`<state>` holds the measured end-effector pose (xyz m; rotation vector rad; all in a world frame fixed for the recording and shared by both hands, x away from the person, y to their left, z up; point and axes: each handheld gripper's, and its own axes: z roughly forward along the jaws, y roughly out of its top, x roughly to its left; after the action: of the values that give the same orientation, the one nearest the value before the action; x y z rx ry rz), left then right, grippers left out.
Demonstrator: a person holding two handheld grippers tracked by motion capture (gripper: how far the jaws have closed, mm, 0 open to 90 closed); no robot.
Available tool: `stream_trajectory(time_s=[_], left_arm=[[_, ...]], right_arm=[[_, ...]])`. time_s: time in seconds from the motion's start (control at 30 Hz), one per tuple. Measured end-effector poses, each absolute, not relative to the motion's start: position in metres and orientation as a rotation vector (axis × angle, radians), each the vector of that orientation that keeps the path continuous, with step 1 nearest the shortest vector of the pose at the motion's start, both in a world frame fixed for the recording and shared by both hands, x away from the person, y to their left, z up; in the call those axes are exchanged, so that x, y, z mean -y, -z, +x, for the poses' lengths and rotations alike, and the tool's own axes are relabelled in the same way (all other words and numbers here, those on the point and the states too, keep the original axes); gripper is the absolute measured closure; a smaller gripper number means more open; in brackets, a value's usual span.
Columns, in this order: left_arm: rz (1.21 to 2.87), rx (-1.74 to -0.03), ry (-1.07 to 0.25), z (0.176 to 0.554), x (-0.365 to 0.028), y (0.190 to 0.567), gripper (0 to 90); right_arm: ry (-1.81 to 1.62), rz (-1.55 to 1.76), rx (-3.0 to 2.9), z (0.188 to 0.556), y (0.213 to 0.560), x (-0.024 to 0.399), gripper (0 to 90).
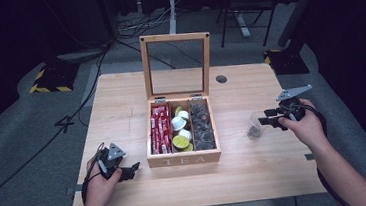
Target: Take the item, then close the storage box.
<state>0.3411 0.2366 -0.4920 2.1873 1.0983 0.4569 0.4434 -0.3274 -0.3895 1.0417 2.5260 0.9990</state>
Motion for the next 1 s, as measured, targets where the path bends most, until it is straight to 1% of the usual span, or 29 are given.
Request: stream_trajectory(time_s=[0.03, 0.07, 0.1, 0.13, 0.37, 0.4, 0.43, 0.57, 0.73, 1.0], left_arm=[[2.189, -1.100, -0.456, 0.341, -0.236, 0.492, 20.1], [2.189, -1.100, -0.456, 0.341, -0.236, 0.492, 20.0], [2.190, -1.102, -0.453, 0.341, -0.236, 0.492, 20.0], [2.192, -1.103, -0.453, 0.341, -0.237, 0.492, 20.0], [2.200, -1.123, -0.461, 0.341, -0.235, 0.494, 19.9], [2.199, -1.129, -0.461, 0.341, -0.235, 0.494, 19.9], [2.202, -1.128, -0.464, 0.341, -0.236, 0.494, 19.9], [2.198, -1.138, -0.460, 0.341, -0.235, 0.494, 19.9], [2.205, -1.132, -0.456, 0.339, -0.234, 0.494, 19.8], [2.192, -1.138, -0.463, 0.339, -0.237, 0.492, 19.9]], right_arm=[[-1.015, 1.039, -2.509, 0.443, 0.389, 0.329, 46.9], [-1.015, 1.039, -2.509, 0.443, 0.389, 0.329, 46.9], [-1.037, 1.039, -2.494, 0.442, 0.388, 0.331, 43.9], [-1.037, 1.039, -2.494, 0.442, 0.388, 0.331, 43.9], [-1.102, 1.052, -2.453, 0.442, 0.389, 0.332, 36.9], [-1.122, 1.048, -2.437, 0.441, 0.388, 0.332, 34.8], [-1.122, 1.048, -2.437, 0.441, 0.388, 0.332, 34.8], [-1.231, 1.050, -2.356, 0.440, 0.382, 0.330, 31.0], [-1.357, 1.008, -2.275, 0.444, 0.370, 0.320, 29.4], [-1.374, 0.917, -2.273, 0.458, 0.347, 0.291, 29.9]])
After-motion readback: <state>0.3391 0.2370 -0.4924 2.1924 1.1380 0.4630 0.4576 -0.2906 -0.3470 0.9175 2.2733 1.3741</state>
